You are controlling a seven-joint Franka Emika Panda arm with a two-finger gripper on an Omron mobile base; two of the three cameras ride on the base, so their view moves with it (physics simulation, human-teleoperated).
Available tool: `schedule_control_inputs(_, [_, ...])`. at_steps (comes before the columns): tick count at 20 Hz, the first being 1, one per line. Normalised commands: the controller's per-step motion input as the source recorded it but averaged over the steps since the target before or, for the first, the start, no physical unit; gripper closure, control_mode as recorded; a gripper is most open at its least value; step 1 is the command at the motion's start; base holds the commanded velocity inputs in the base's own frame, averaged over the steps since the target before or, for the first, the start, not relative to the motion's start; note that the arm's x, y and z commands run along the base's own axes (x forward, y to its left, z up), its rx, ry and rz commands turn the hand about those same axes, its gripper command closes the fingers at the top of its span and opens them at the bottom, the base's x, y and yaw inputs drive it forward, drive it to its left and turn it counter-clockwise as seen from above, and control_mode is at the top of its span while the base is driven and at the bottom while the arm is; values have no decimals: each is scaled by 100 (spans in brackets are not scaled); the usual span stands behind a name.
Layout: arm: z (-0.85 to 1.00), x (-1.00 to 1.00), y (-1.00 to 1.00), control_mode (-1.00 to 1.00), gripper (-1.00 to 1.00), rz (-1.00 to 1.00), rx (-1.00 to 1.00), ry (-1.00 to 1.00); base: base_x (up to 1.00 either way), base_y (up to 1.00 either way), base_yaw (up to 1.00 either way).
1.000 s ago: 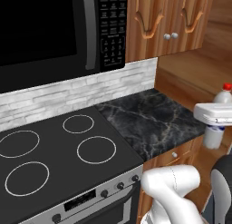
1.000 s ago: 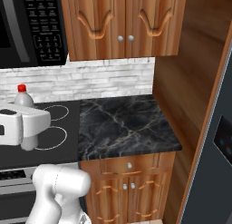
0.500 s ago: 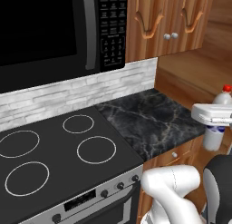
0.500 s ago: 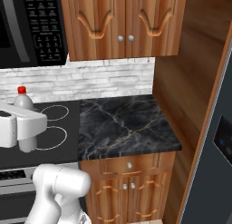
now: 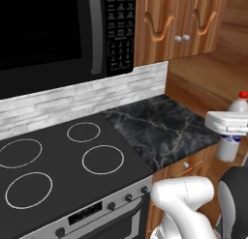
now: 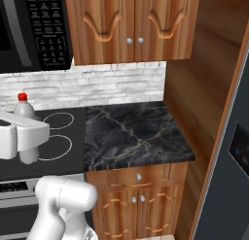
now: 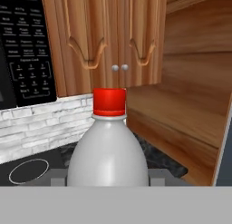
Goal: Take the bottled waters from the counter and place them in the freezer to freeze. Close the freezer door after placing the bottles.
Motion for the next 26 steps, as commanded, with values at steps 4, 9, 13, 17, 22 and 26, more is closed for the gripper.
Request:
schedule_control_inputs(4, [0,0,0,100,100,0,0,0,-56,-2,-5])
schedule_control_inputs(9, [0,0,0,100,100,0,0,0,-64,-6,-11])
schedule_control_inputs(13, [0,0,0,100,100,0,0,0,-57,-8,-28])
schedule_control_inputs(17, [0,0,0,100,100,0,0,0,-20,-23,-46])
schedule_control_inputs(22, [0,0,0,100,100,0,0,0,-20,-35,-76])
schedule_control_inputs(26, [0,0,0,100,100,0,0,0,-19,-37,-79])
